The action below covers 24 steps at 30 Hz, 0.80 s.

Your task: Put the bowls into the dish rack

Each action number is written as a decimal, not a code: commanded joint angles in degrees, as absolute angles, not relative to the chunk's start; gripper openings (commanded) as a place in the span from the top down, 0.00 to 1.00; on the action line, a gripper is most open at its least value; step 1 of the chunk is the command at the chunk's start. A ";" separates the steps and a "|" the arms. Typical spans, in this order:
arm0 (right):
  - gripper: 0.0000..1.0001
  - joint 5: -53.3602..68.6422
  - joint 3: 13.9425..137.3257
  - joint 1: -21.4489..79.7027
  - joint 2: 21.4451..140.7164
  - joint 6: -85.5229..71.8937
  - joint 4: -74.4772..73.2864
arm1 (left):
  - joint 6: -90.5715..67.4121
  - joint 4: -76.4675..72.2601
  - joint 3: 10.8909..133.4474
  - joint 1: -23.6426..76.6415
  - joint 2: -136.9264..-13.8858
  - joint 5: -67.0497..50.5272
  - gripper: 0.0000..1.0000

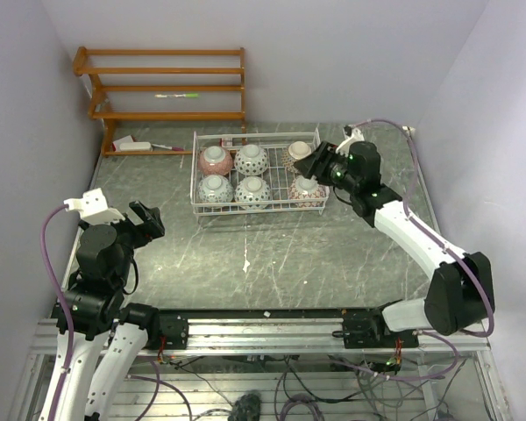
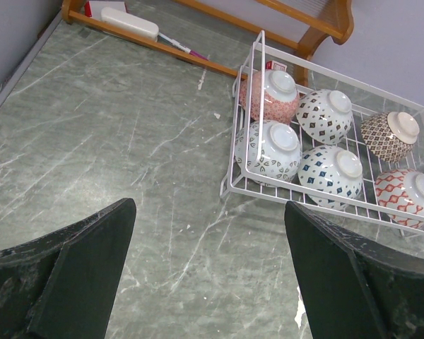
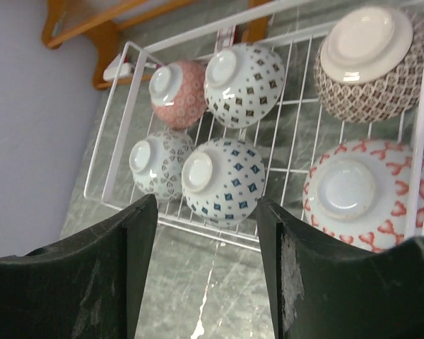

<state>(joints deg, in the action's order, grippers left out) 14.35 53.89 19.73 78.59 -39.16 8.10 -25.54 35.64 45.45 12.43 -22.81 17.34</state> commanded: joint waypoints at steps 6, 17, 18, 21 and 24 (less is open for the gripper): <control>0.41 -14.96 71.56 29.28 85.06 -28.58 -20.93 | -25.61 34.89 45.42 11.67 -22.13 17.19 0.02; 0.34 -26.70 75.74 32.96 93.49 -27.99 -28.88 | -25.53 34.81 45.46 11.69 -22.22 16.96 0.02; 0.32 -27.29 75.68 33.22 93.58 -27.93 -28.59 | -25.48 34.78 45.44 11.69 -22.08 16.96 0.02; 0.32 -28.94 76.03 33.49 94.23 -27.70 -28.71 | -25.49 34.72 45.39 11.68 -22.10 16.96 0.02; 0.31 -28.22 76.35 33.49 95.63 -26.91 -28.02 | -25.47 34.75 45.44 11.69 -22.19 16.86 0.02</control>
<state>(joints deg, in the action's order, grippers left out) -25.30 74.37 33.15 94.13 -28.05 -28.16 -25.52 35.64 45.43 12.43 -22.72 17.34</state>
